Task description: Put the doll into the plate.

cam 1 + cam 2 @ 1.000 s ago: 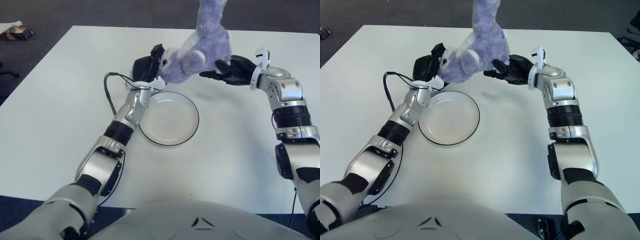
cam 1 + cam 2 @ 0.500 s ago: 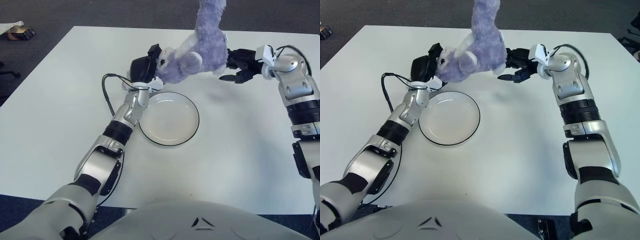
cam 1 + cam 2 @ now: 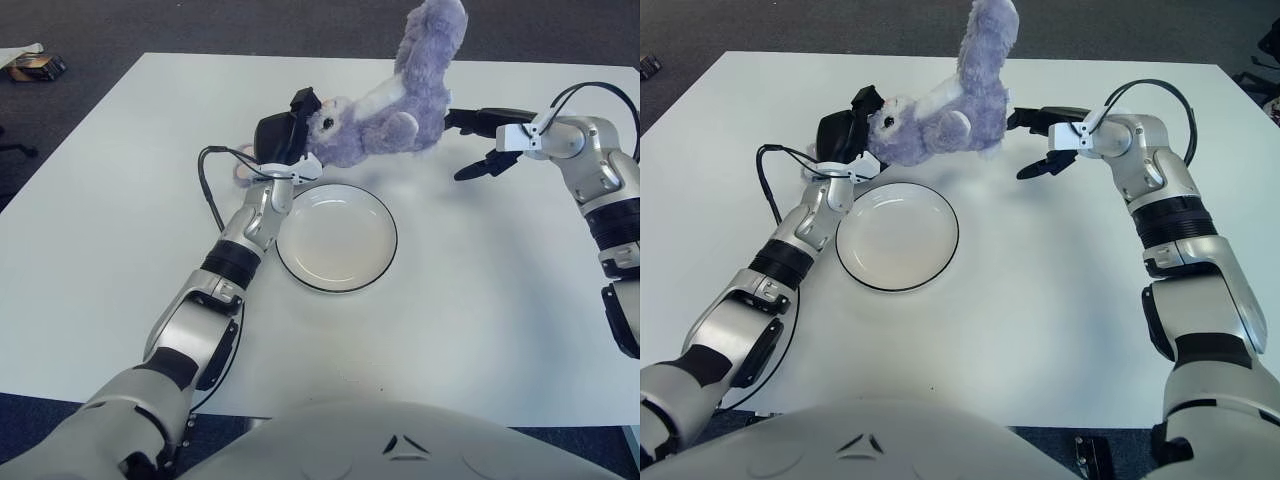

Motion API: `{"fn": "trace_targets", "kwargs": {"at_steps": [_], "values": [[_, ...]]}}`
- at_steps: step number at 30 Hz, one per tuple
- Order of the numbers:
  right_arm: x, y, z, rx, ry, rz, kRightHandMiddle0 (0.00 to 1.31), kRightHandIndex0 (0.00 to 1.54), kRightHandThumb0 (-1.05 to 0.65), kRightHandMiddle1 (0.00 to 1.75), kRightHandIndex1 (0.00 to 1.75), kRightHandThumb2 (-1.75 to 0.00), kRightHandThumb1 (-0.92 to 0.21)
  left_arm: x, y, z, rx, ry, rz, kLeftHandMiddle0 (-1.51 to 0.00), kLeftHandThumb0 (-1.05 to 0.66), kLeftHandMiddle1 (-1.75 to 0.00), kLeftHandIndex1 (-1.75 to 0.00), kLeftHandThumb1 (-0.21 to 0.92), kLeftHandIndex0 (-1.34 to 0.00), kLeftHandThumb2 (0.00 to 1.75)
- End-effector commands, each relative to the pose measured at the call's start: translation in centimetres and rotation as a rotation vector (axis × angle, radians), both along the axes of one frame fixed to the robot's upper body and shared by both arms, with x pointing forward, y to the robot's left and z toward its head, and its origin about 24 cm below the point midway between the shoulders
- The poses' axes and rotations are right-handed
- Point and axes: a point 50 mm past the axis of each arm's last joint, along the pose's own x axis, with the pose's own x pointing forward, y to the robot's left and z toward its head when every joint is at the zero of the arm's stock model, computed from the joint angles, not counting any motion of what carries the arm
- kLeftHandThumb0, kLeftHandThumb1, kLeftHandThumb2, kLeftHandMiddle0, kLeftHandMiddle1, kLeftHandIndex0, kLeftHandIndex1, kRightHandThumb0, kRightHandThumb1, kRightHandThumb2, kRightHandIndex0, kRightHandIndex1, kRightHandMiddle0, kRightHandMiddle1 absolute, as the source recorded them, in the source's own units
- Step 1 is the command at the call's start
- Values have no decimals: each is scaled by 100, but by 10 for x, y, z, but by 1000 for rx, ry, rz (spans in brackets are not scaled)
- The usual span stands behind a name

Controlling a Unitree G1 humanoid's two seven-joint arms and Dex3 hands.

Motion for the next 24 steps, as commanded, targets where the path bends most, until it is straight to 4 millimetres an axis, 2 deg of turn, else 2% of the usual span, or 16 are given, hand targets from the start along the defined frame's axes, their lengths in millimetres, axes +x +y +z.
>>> {"fn": "trace_targets", "kwargs": {"at_steps": [1,3,6,11,14,17,24], "values": [[4,2,6,-15,-38,3,0,1,-93,55,56,-38,-92,3,4,9,-4,-39,22,-128,-56,-175,-175,16,-76,152],[6,2,3,-11,-43,-10,0,2,-92,56,57,-39,-92,3,5,9,-6,-35,24,-129,-56,-175,-175,16,-76,152],[6,2,1,-15,-64,-17,0,2,-95,62,69,-36,-92,3,6,9,-10,-32,24,-129,-56,-175,-175,16,-75,152],[6,1,-3,-8,-119,-37,0,0,-98,67,71,-33,-91,3,7,8,-10,-29,24,-130,-56,-175,-175,16,-75,151],[2,2,-3,15,-169,-49,0,0,-98,57,50,-30,-92,2,7,8,-8,-26,25,-129,-56,-175,-175,16,-76,152],[1,4,-4,13,-207,-52,0,0,-99,51,39,-31,-92,2,7,8,-1,-24,25,-128,-56,-175,-175,16,-76,152],[0,6,-7,20,-249,-55,0,0,-103,49,30,-43,-92,2,7,8,7,-18,20,-127,-56,-175,-175,16,-76,152]]}}
